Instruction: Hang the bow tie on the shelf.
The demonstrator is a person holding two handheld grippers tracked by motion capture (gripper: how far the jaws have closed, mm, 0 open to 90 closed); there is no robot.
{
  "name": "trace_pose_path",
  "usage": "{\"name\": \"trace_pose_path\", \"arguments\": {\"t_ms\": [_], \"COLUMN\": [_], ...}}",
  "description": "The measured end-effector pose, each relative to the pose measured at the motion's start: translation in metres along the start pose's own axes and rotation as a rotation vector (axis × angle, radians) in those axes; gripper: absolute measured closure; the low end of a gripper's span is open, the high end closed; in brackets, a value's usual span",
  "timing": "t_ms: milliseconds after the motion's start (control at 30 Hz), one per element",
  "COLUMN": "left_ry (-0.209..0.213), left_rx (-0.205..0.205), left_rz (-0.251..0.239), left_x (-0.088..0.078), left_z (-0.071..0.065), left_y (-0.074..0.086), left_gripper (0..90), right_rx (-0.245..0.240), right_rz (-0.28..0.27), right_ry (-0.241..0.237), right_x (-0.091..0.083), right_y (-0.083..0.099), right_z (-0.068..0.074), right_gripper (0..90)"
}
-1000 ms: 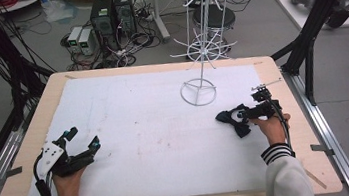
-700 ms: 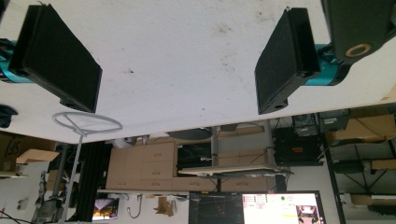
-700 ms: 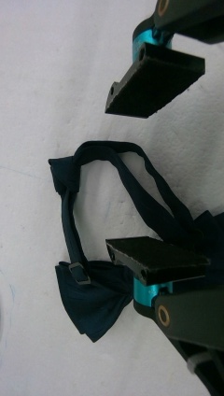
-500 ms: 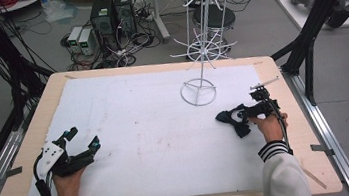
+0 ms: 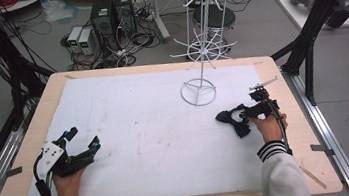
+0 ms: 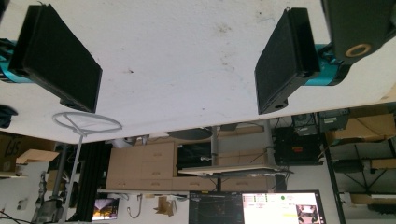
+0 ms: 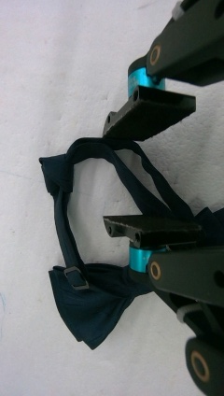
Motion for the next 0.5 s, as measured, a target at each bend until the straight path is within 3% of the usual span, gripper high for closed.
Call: {"name": "trace_pose_path", "arguments": {"t_ms": [333, 500], "left_ry": [0.000, 0.000], "left_rx": [-0.001, 0.000], "left_rz": [0.000, -0.002], "left_x": [0.0000, -0.0002], "left_z": [0.0000, 0.0001], "left_y": [0.0000, 0.0000], "left_gripper": [15.3, 15.3], "right_rx": [0.006, 0.013], "right_rz": [0.016, 0.032], "right_ry": [-0.004, -0.003], "right_x": [0.0001, 0.0031], "right_y": [0.0010, 0.0014], "right_z": [-0.0009, -0.0008], "right_gripper": [66.3, 69.3]}}
Point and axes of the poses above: each handheld gripper's, and its own axes: x roughly forward along the jaws, y roughly out of its underside, z roughly to its left, the point moved 5 cm from there along x, roughly forward along the jaws, and after that the axes turned 10 degrees about -y, right-handed, at the moved point
